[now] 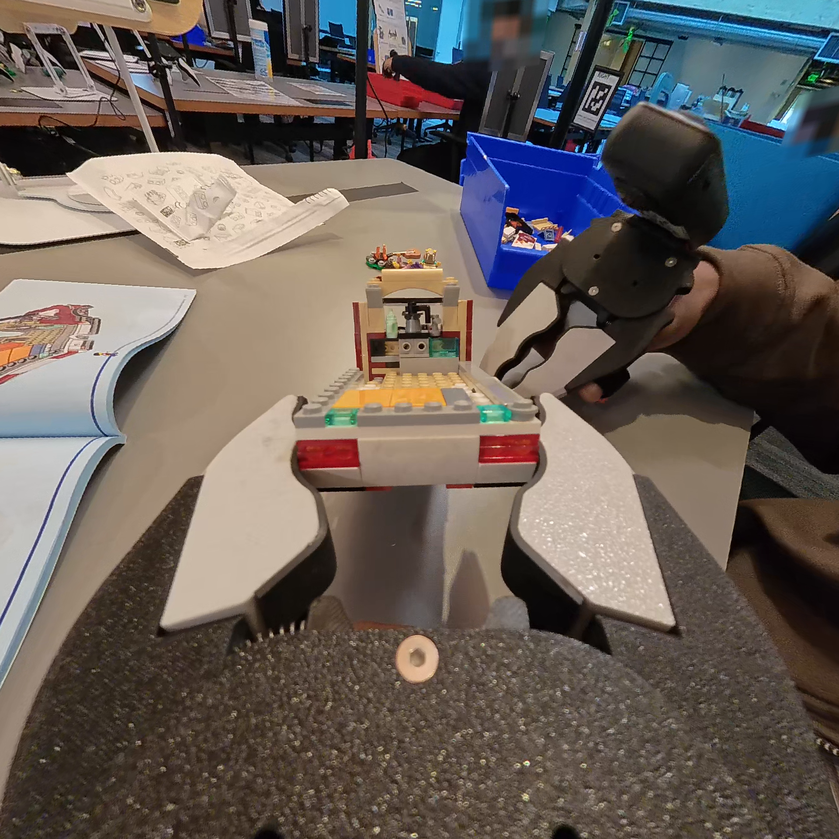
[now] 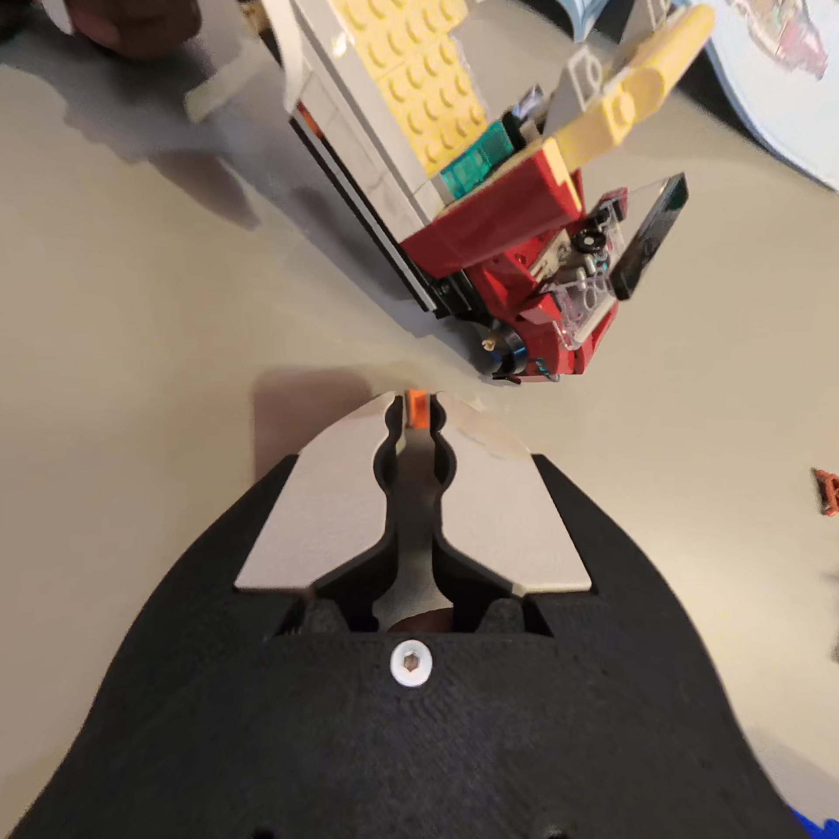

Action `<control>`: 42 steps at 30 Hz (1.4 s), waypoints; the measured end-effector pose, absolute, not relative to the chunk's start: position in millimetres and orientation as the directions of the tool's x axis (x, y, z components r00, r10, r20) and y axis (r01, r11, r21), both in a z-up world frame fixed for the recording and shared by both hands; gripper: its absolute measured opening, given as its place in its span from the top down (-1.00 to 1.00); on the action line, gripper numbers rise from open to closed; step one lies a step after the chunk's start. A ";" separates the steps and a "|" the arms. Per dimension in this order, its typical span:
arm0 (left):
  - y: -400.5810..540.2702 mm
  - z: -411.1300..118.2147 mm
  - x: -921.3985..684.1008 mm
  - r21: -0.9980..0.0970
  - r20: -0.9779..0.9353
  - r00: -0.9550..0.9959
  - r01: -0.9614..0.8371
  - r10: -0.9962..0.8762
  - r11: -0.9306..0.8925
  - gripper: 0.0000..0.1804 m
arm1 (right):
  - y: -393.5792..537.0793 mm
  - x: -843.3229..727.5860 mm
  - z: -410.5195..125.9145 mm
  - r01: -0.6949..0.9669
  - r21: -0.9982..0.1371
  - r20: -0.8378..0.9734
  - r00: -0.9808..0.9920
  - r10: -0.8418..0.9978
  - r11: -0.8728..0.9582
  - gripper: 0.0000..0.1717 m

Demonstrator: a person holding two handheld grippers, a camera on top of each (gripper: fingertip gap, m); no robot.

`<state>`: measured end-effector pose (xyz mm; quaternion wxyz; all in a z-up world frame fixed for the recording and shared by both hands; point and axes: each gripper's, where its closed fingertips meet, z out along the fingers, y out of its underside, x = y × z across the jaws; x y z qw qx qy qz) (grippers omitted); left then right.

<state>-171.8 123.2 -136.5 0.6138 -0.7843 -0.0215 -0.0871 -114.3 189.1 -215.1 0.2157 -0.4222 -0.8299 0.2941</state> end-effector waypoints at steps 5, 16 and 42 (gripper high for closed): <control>123.2 -136.4 -171.8 -0.959 0.163 0.984 0.141 -0.073 -0.245 -0.02 | 189.6 -113.2 -218.7 0.598 -0.674 0.051 -0.549 0.835 0.434 0.85; 122.5 -136.2 -171.6 -0.960 0.161 0.984 0.139 -0.072 -0.243 -0.02 | 196.1 -105.6 -208.0 0.597 -0.674 0.068 -0.536 0.841 0.435 0.86; 113.2 -135.7 -150.1 -0.940 -0.265 0.953 -0.289 -0.148 -0.179 -0.02 | 114.9 -109.8 -114.5 0.406 -0.910 -0.126 -0.475 0.871 0.090 0.97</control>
